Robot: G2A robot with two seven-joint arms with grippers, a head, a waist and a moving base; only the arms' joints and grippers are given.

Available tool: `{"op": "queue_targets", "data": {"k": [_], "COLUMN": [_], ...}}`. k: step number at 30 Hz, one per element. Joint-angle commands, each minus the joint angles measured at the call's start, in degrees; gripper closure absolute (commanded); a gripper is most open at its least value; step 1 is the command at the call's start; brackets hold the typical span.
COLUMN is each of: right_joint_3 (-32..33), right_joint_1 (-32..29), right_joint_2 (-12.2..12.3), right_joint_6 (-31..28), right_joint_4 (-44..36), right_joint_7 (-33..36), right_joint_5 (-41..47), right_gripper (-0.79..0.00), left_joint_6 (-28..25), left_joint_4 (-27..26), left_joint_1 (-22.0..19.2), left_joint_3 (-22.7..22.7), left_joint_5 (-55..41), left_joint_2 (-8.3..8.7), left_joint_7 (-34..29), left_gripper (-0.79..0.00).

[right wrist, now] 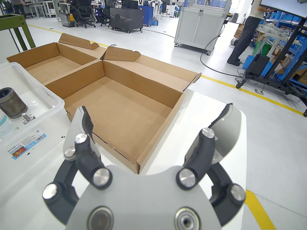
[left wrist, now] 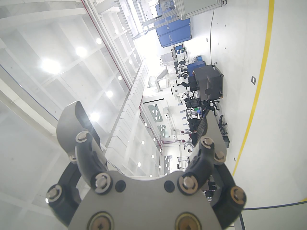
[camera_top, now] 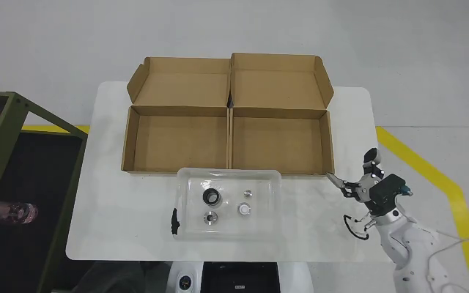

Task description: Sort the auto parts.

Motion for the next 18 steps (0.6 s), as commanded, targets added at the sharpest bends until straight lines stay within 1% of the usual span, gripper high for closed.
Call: {"op": "queue_targets", "data": {"k": [1, 7, 10, 18], "right_joint_3": [-0.12, -1.93, -3.7, -8.26], "right_joint_1": [0.69, 2.74, 3.69, 6.03], "right_joint_2": [0.23, 0.73, 0.98, 1.52], "right_joint_6": [-2.21, -7.77, -10.5, -15.2], "right_joint_4": [-0.02, -0.74, -2.35, -6.45], "right_joint_7": [2.26, 6.27, 9.15, 15.62], "right_joint_5": [0.55, 2.74, 2.53, 2.32], "right_gripper": [-0.785, -0.785, -0.785, -0.785], "left_joint_6": [0.0, 0.0, 0.0, 0.0], "left_joint_4": [0.0, 0.0, 0.0, 0.0], "left_joint_1": [0.0, 0.0, 0.0, 0.0], "left_joint_3": [0.0, 0.0, 0.0, 0.0], "left_joint_5": [0.0, 0.0, 0.0, 0.0], "left_joint_2": [0.0, 0.0, 0.0, 0.0], "left_joint_7": [0.0, 0.0, 0.0, 0.0], "left_gripper": [-0.785, -0.785, -0.785, -0.785]}}
